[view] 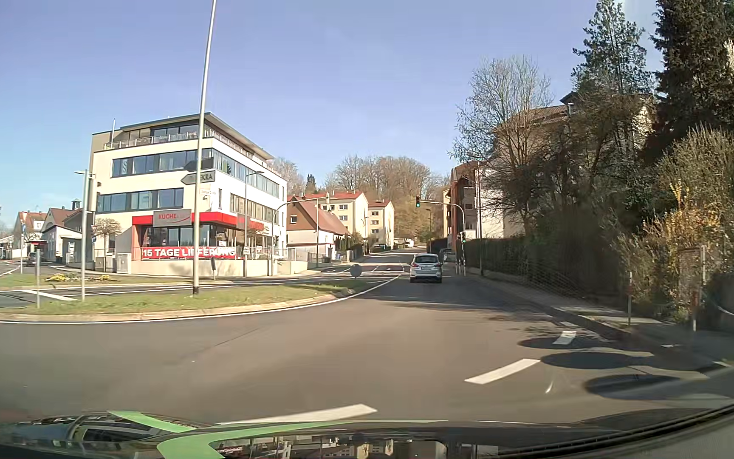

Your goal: Follow the waypoints while adhering to traffic rules and regulations

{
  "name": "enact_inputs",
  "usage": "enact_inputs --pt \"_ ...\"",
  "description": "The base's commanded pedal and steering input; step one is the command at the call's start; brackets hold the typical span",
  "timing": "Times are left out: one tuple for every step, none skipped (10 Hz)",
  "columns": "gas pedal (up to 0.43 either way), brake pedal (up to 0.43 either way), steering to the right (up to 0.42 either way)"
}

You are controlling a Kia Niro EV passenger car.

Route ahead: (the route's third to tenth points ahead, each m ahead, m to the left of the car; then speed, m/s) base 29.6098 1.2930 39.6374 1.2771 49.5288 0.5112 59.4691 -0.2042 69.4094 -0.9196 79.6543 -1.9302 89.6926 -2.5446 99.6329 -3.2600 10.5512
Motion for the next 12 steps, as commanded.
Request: enact_inputs --pt "0.268 0.000 0.045" --pt "0.268 0.000 0.042" --pt "0.268 0.000 0.042" --pt "0.268 0.000 0.040" --pt "0.268 0.000 0.036" --pt "0.268 0.000 0.030" --pt "0.268 0.000 0.024" --pt "0.268 0.000 0.018" --pt "0.268 0.000 0.012" --pt "0.268 0.000 0.009" --pt "0.268 0.000 0.007" --pt "0.268 0.000 0.005"
